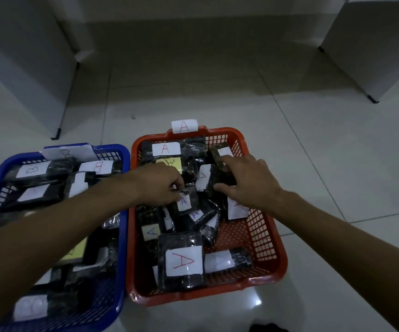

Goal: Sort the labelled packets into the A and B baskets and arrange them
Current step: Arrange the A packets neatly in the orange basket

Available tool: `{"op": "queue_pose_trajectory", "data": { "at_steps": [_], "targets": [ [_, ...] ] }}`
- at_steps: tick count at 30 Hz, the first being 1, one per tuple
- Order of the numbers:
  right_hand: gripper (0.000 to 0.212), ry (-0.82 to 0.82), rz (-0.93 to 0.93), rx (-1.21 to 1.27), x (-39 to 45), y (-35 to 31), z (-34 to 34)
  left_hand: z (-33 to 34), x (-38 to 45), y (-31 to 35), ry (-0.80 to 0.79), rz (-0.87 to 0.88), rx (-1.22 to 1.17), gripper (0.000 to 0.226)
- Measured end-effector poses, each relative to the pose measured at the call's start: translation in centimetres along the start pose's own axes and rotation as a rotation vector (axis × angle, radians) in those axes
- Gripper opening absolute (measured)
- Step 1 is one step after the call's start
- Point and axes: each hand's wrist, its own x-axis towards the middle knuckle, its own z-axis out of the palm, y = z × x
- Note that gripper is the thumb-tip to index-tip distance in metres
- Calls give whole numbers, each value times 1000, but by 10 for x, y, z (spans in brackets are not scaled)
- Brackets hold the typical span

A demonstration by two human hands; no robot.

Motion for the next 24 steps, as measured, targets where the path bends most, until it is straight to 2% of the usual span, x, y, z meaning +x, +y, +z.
{"op": "queue_pose_trajectory", "data": {
  "at_steps": [3,7,9,12,16,18,24],
  "targets": [
    [72,-69,35,-7,6,-9,3,7,-9,-3,95,-35,76,26],
    [59,4,100,79,12,-17,5,7,-15,-7,133,-6,179,24],
    [55,-37,82,177,14,-17,5,3,-15,-12,175,11,221,22],
    [59,-88,84,402,16,-12,-1,1,-12,-15,261,54,215,25],
    [31,77,129,468,17,3,-17,8,2,-11,386,96,76,26],
    [23,102,142,479,20,9,-21,10,10,-10,448,113,17,25],
    [32,-142,17,468,36,3,-6,13,28,-8,512,128,-13,29]
  ]
}}
